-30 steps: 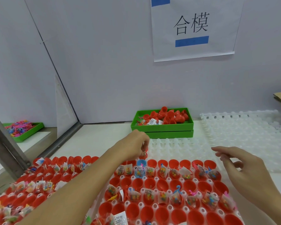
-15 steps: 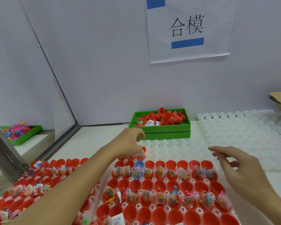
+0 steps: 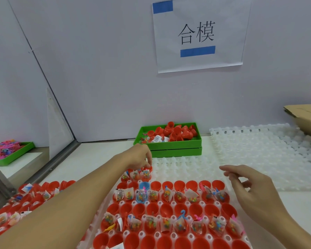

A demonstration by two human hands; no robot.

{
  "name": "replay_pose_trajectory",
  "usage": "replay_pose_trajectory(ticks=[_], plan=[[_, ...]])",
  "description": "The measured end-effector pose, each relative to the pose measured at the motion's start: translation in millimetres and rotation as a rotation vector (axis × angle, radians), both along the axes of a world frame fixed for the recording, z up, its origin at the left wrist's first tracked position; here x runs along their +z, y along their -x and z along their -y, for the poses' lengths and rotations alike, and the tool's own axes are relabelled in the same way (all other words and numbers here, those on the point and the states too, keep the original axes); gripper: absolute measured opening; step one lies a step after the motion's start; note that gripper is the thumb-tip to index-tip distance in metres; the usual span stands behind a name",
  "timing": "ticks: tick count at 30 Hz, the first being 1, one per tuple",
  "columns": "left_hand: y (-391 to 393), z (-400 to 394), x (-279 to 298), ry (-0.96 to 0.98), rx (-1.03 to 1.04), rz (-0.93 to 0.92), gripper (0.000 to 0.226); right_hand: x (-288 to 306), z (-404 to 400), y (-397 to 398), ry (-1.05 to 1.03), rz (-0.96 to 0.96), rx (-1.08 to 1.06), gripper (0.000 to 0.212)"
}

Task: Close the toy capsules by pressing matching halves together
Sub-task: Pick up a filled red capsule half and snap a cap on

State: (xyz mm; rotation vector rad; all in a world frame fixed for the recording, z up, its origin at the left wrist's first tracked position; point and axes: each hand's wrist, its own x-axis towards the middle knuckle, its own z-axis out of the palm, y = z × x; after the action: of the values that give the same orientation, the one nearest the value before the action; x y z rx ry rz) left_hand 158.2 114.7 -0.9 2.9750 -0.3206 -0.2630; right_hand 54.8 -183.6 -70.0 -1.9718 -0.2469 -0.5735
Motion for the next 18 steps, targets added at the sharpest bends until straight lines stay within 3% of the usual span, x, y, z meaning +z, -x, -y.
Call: replay_pose_trajectory(ticks=[10,18], plan=[[-6.3,1.8,2.4,-0.001,-0.008,0.043,0.013,3.2,0.7,0.2,0.01,-0.004,-0.01,0.046],[0.2,25.1,42.5,0.035,-0.104,0.078,0.01,13.7,0.2,5.2,-0.04,0.004,-0.013,0.046]])
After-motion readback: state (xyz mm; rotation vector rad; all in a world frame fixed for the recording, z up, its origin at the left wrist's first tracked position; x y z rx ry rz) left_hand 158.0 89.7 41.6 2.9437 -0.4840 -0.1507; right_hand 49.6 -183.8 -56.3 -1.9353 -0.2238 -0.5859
